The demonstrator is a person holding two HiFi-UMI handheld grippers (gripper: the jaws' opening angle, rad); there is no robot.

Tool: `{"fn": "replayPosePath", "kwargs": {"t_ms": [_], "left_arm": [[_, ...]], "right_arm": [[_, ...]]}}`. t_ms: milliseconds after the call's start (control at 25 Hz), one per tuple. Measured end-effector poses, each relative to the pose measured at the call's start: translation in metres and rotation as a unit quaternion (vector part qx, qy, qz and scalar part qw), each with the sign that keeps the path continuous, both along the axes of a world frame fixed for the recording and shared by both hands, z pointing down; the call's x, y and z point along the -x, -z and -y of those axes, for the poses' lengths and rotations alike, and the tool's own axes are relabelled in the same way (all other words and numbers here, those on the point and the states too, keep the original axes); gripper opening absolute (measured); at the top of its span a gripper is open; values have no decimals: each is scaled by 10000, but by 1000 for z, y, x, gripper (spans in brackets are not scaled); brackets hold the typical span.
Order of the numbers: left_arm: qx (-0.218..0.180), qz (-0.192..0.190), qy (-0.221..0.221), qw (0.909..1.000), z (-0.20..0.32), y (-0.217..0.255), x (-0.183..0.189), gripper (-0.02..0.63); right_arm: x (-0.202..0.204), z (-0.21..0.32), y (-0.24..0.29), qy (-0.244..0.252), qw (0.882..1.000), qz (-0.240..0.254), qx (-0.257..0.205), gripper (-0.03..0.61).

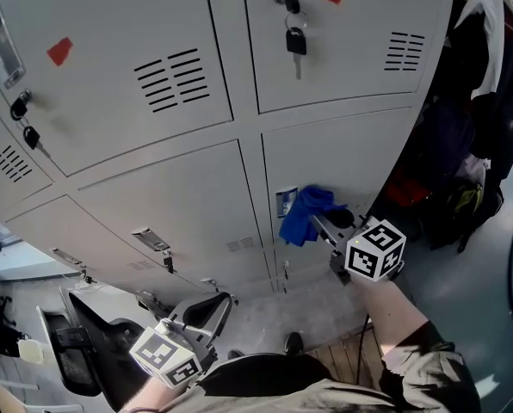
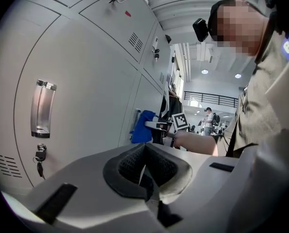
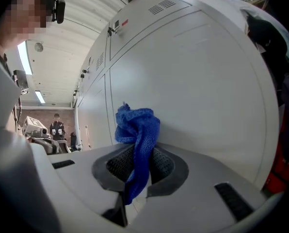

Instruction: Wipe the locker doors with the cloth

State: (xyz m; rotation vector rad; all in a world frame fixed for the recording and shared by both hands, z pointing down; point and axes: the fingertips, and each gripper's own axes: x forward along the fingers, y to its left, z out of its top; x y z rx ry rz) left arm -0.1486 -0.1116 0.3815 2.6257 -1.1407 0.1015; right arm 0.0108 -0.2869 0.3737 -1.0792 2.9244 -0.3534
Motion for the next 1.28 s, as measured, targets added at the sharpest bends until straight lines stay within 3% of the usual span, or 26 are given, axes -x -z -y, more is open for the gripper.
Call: {"fn": "replayPosePath", "kwargs": {"t_ms": [920,1120,1280], "left_arm": [[242,85,-344,9991,28,-13,-75,0],[278,94,-304,9991,29,-17,-86,0],[285,94,-222,9993,26,-19,-83,0]], "right_arm": [[-166,43,-15,-1153,9933,69,-6,54],[-180,38,-21,-1236,9921,197,28,54],[-159,17,-24,-923,9953,280,6,54]]}}
